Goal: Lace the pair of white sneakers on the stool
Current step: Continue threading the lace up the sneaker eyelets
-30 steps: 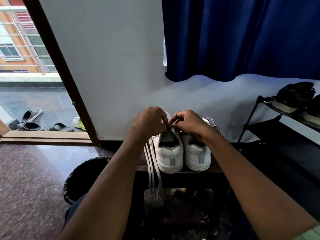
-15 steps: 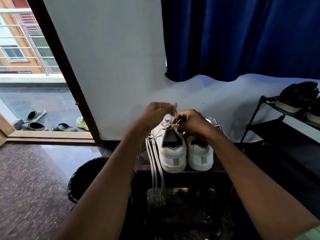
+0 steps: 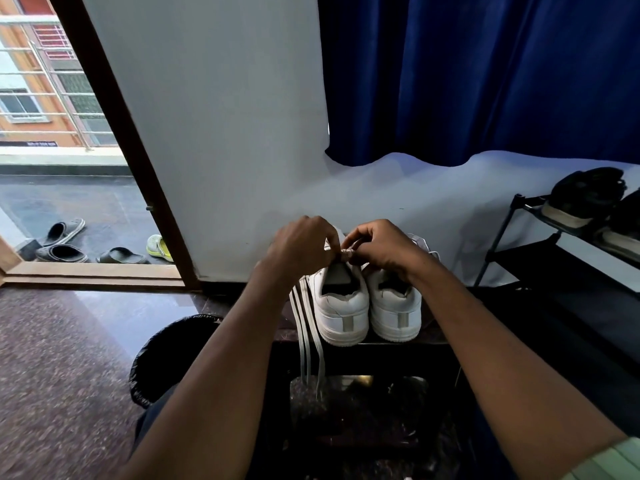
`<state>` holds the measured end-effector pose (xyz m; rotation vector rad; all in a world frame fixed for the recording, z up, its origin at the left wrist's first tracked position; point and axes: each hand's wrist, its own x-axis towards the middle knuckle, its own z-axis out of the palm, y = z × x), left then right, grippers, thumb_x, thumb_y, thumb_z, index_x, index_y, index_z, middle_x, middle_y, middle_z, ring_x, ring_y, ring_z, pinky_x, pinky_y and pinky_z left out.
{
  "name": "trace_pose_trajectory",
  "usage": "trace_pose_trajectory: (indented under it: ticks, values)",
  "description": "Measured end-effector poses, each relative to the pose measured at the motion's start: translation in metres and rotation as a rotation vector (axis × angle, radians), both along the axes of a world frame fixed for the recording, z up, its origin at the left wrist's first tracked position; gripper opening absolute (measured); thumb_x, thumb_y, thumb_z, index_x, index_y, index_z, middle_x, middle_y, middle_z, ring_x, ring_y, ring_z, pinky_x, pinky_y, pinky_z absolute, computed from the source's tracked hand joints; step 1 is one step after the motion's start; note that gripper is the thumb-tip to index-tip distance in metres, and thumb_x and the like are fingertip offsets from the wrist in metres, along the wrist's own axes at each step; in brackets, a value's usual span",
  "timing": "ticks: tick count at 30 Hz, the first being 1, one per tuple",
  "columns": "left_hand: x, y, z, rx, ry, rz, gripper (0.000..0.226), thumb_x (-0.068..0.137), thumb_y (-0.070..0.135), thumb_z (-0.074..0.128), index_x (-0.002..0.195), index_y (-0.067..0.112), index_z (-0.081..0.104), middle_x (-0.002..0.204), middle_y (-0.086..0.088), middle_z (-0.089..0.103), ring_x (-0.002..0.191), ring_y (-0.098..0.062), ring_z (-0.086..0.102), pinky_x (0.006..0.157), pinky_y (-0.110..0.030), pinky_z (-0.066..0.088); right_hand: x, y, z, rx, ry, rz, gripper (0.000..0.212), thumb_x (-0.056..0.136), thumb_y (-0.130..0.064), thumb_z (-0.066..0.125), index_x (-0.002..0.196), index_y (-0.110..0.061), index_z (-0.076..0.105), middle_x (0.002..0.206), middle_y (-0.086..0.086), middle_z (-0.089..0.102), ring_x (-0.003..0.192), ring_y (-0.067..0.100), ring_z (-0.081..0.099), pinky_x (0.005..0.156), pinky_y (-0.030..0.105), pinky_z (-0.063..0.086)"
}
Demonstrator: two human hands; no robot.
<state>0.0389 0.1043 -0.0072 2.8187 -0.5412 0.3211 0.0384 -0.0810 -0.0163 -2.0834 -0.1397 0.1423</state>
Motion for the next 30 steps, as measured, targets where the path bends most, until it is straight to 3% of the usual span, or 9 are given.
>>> trace_pose_trajectory:
  ticks: [4, 9, 10, 13, 16, 19, 23, 25, 30]
  values:
    - [0.004, -0.007, -0.001, -0.170, -0.129, -0.013, 0.017, 0.096, 0.039, 0.060, 0.088, 0.029, 0.072, 0.090, 0.007, 0.073, 0.087, -0.021, 0.068, 0.086, -0.035, 0.043, 0.001, -0.001, -0.002, -0.003, -0.016, -0.011, 0.021, 0.073, -0.001, 0.070, 0.087, -0.014, 0.079, 0.087, 0.015, 0.078, 0.080, 0.028, 0.073, 0.080, 0.049, 0.063]
    - [0.001, -0.025, 0.016, -1.241, 0.244, 0.012, 0.038, 0.112, 0.031, 0.031, 0.088, 0.011, 0.052, 0.075, -0.001, 0.063, 0.066, -0.014, 0.065, 0.070, -0.034, 0.052, 0.002, -0.002, -0.001, -0.049, -0.045, 0.019, 0.023, 0.076, 0.003, 0.075, 0.088, -0.016, 0.078, 0.088, 0.013, 0.078, 0.081, 0.027, 0.074, 0.082, 0.050, 0.063]
    - [-0.001, -0.026, 0.018, -1.319, 0.293, 0.038, 0.038, 0.113, 0.031, 0.030, 0.089, 0.009, 0.050, 0.072, -0.004, 0.060, 0.061, -0.017, 0.062, 0.065, -0.033, 0.052, 0.002, -0.002, -0.001, -0.052, -0.042, 0.031, 0.024, 0.077, 0.005, 0.075, 0.088, -0.016, 0.078, 0.089, 0.014, 0.077, 0.077, 0.024, 0.072, 0.081, 0.050, 0.062]
    - [0.005, -0.013, 0.006, -0.723, 0.066, 0.098, 0.031, 0.104, 0.045, 0.051, 0.096, 0.014, 0.053, 0.071, 0.002, 0.055, 0.061, -0.017, 0.051, 0.060, -0.032, 0.039, 0.001, -0.002, 0.001, -0.064, -0.037, 0.063, 0.023, 0.078, 0.005, 0.073, 0.090, -0.014, 0.079, 0.090, 0.016, 0.077, 0.076, 0.024, 0.070, 0.076, 0.049, 0.063]
    - [0.009, -0.001, -0.009, -0.196, 0.010, -0.004, 0.034, 0.081, 0.053, 0.065, 0.103, 0.028, 0.060, 0.080, 0.000, 0.067, 0.074, -0.026, 0.065, 0.064, -0.034, 0.050, -0.002, -0.002, 0.003, -0.067, -0.034, 0.057, 0.021, 0.083, 0.002, 0.071, 0.096, -0.012, 0.078, 0.092, 0.013, 0.079, 0.083, 0.025, 0.075, 0.070, 0.039, 0.062]
    - [0.007, 0.000, -0.008, -0.010, -0.008, -0.011, 0.017, 0.080, 0.033, 0.067, 0.095, 0.030, 0.074, 0.090, -0.001, 0.074, 0.081, -0.030, 0.070, 0.065, -0.033, 0.053, -0.004, -0.003, 0.006, -0.059, -0.027, 0.062, 0.011, 0.087, -0.008, 0.077, 0.098, -0.010, 0.077, 0.094, 0.014, 0.079, 0.091, 0.027, 0.077, 0.070, 0.038, 0.062]
    - [0.008, 0.000, -0.006, 0.010, -0.004, 0.075, 0.015, 0.091, 0.034, 0.066, 0.094, 0.020, 0.072, 0.092, -0.006, 0.074, 0.082, -0.033, 0.069, 0.069, -0.039, 0.057, -0.005, -0.003, 0.006, -0.047, -0.018, 0.053, 0.013, 0.088, -0.005, 0.074, 0.099, -0.010, 0.077, 0.094, 0.014, 0.079, 0.093, 0.030, 0.077, 0.069, 0.036, 0.062]
    - [0.008, -0.005, -0.004, -0.191, 0.105, 0.097, 0.032, 0.104, 0.035, 0.053, 0.082, 0.012, 0.059, 0.083, -0.013, 0.067, 0.074, -0.034, 0.061, 0.068, -0.038, 0.050, -0.007, -0.003, 0.006, -0.044, -0.022, 0.055, 0.015, 0.086, -0.003, 0.074, 0.099, -0.011, 0.077, 0.094, 0.015, 0.078, 0.094, 0.032, 0.076, 0.069, 0.036, 0.062]
    - [0.011, -0.003, 0.018, -1.284, 0.323, 0.396, 0.043, 0.111, 0.031, 0.034, 0.080, 0.010, 0.056, 0.063, -0.008, 0.050, 0.055, -0.021, 0.047, 0.055, -0.029, 0.037, -0.006, -0.002, 0.006, -0.091, -0.077, 0.061, 0.029, 0.078, -0.001, 0.071, 0.091, -0.024, 0.081, 0.091, 0.015, 0.076, 0.072, 0.023, 0.070, 0.070, 0.042, 0.063]
